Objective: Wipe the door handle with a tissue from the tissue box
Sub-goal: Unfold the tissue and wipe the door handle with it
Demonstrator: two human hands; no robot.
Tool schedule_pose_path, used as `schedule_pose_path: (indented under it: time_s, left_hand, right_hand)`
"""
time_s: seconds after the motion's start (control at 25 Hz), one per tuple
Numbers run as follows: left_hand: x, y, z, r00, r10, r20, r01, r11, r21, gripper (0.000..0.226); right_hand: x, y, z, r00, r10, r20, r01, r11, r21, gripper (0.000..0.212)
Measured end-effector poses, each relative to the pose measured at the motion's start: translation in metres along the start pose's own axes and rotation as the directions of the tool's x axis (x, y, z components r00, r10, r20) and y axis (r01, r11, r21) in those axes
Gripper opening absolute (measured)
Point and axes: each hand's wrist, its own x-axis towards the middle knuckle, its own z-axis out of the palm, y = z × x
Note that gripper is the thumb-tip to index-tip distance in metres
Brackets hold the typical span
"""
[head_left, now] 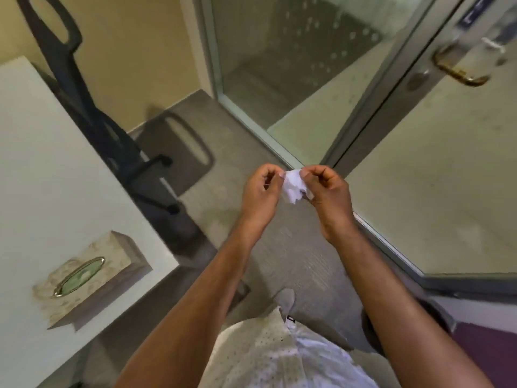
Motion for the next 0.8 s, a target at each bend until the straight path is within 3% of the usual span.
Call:
schedule_pose_path:
  time_s: [0.2,0.32,0.4,0.52,0.64,0.8]
  left_hand:
    - [0.052,0.028,0.108,0.996,-0.006,0.090,0.005,1.000,0.009,0.019]
    - [0.081,0.047,0.157,0.978,0.078,0.194,-0.100,0.989,0.108,0.017]
    - [0.101,0.056,0.181,0.954,0.140,0.264,-0.184,0.971,0.150,0.009]
    - [0.133,0.064,0.213,0.920,0.162,0.358,-0.221,0.966,0.131,0.010]
    - [0.168,0.062,0.240,0.883,0.115,0.455,-0.174,0.981,0.089,0.013]
    - [0.228,0.058,0.267,0.890,-0.029,0.455,0.024,1.000,0.018,0.016]
  right_hand:
    - [0.036,-0.029,-0.112,0.995,-0.097,0.014,0.098,0.976,-0.196,0.006]
    - [0.058,-0.043,-0.167,0.992,-0.119,0.051,0.130,0.903,-0.410,0.007]
    - [0.074,-0.049,-0.193,0.992,-0.124,-0.021,0.101,0.886,-0.452,0.004]
    - [0.099,-0.063,-0.219,0.982,-0.059,-0.178,0.037,0.992,-0.123,0.014]
    - [0.131,-0.074,-0.227,0.957,0.110,-0.269,-0.037,0.964,0.262,0.025]
    - [0.185,-0.084,-0.222,0.866,0.179,-0.467,0.000,0.934,0.358,0.038]
